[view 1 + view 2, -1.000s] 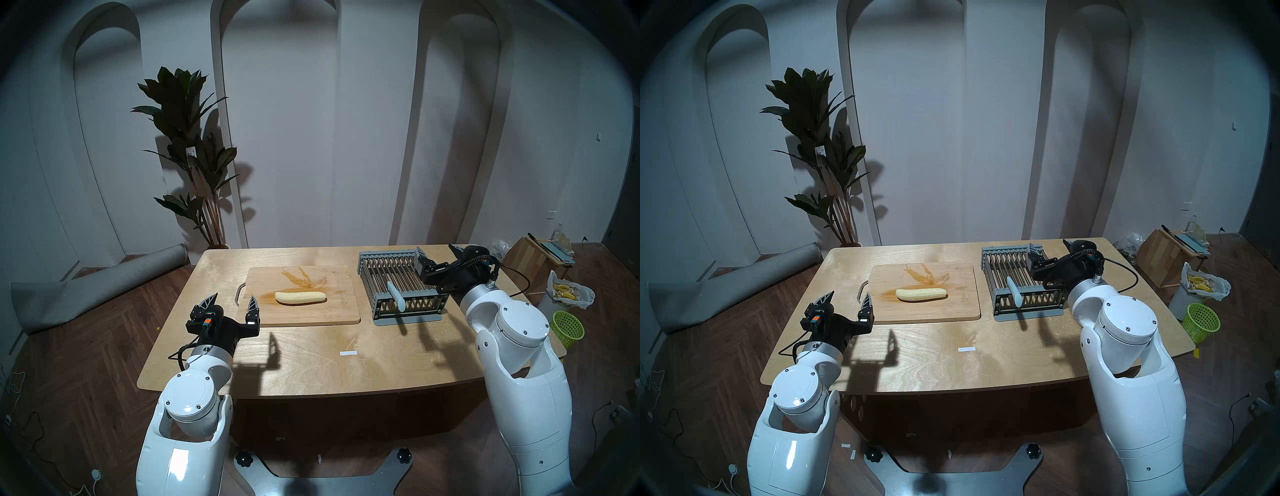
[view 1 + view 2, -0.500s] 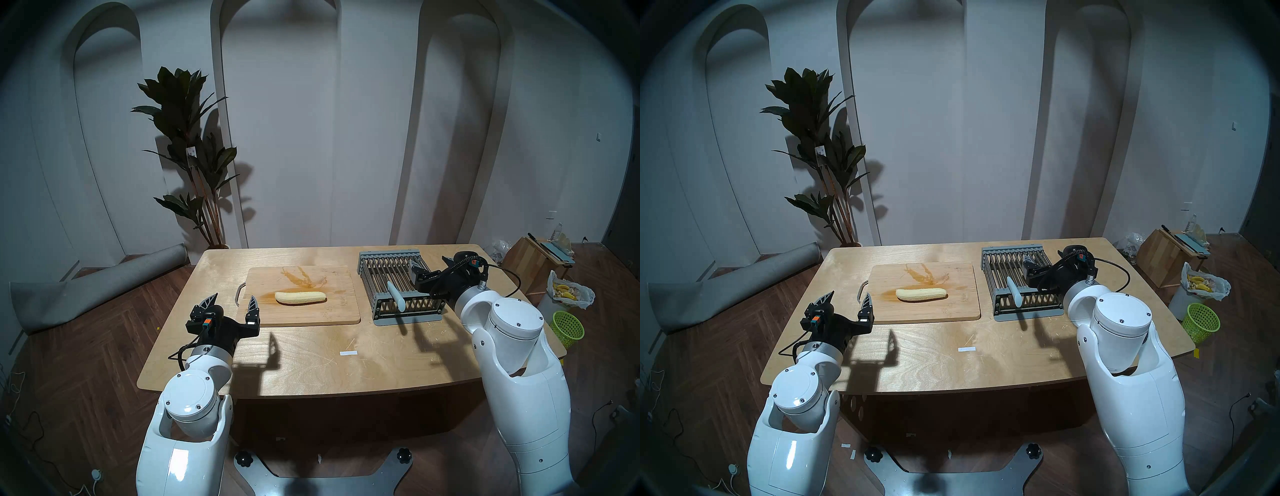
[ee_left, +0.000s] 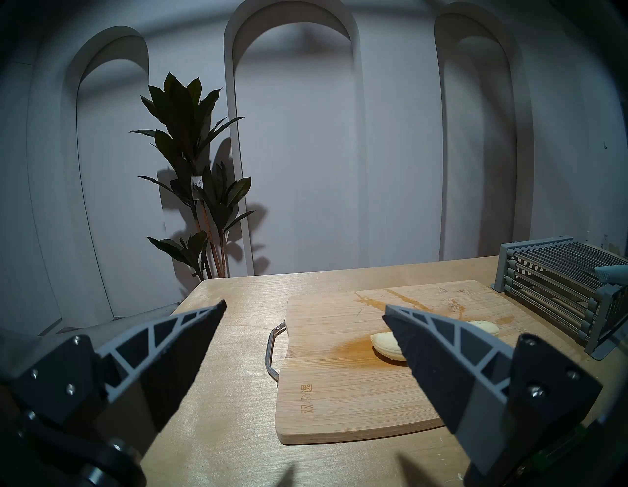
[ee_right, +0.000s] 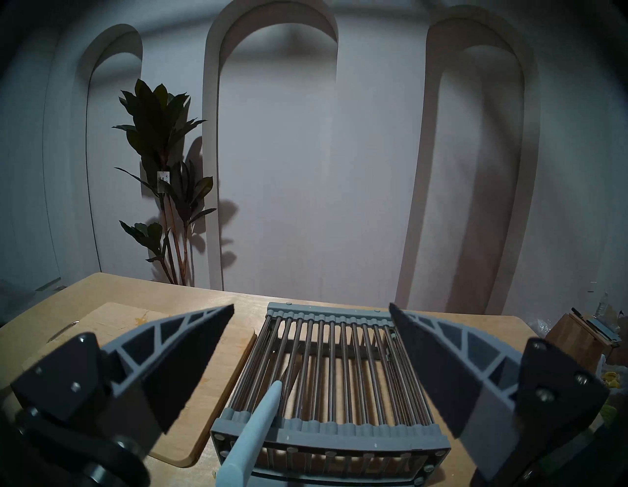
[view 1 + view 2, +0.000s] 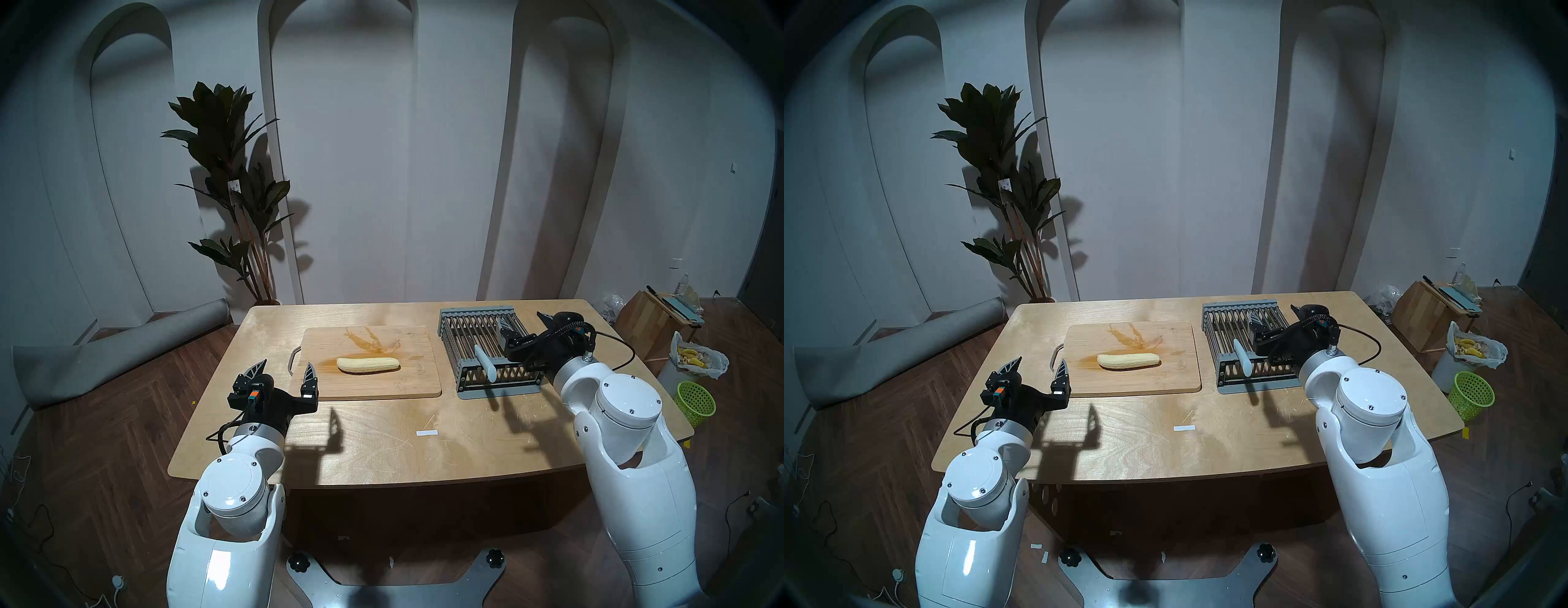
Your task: Cut the banana into four pieces on the cutting board
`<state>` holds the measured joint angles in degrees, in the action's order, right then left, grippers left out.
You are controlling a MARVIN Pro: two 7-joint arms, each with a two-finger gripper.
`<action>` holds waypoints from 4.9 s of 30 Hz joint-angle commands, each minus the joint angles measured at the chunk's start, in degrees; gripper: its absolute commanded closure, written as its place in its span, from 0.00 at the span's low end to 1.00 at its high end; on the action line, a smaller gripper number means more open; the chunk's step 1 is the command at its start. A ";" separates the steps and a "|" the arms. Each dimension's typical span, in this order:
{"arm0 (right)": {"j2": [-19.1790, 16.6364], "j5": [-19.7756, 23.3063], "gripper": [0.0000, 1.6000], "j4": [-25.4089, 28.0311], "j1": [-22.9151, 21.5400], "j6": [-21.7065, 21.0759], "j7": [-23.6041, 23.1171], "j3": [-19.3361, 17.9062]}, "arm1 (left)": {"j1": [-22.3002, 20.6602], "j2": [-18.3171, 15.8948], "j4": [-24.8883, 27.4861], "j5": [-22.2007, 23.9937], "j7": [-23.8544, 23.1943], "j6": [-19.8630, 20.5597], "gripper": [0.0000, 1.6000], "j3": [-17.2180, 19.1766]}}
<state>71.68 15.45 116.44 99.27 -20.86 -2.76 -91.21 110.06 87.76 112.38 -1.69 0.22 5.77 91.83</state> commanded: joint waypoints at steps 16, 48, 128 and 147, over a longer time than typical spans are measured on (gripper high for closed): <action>4.67 -0.50 0.00 -3.22 0.45 3.03 4.21 1.35 | -0.30 -0.01 1.15 -0.05 0.01 -0.20 0.00 -0.05; 7.01 -3.10 0.00 -7.60 -3.95 -0.48 12.44 8.33 | -0.30 -0.02 1.15 -0.05 0.01 -0.20 0.00 -0.06; 7.89 -4.58 0.00 -15.58 -6.37 4.51 15.99 12.15 | -0.30 -0.02 1.15 -0.05 0.01 -0.20 0.00 -0.06; 7.84 -4.20 0.00 -15.87 -6.72 3.36 15.56 11.98 | -0.30 -0.02 1.15 -0.05 0.01 -0.20 0.00 -0.06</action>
<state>79.36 11.20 99.28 93.15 -17.28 12.59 -79.01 110.08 87.76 112.36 -1.67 0.22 5.79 91.84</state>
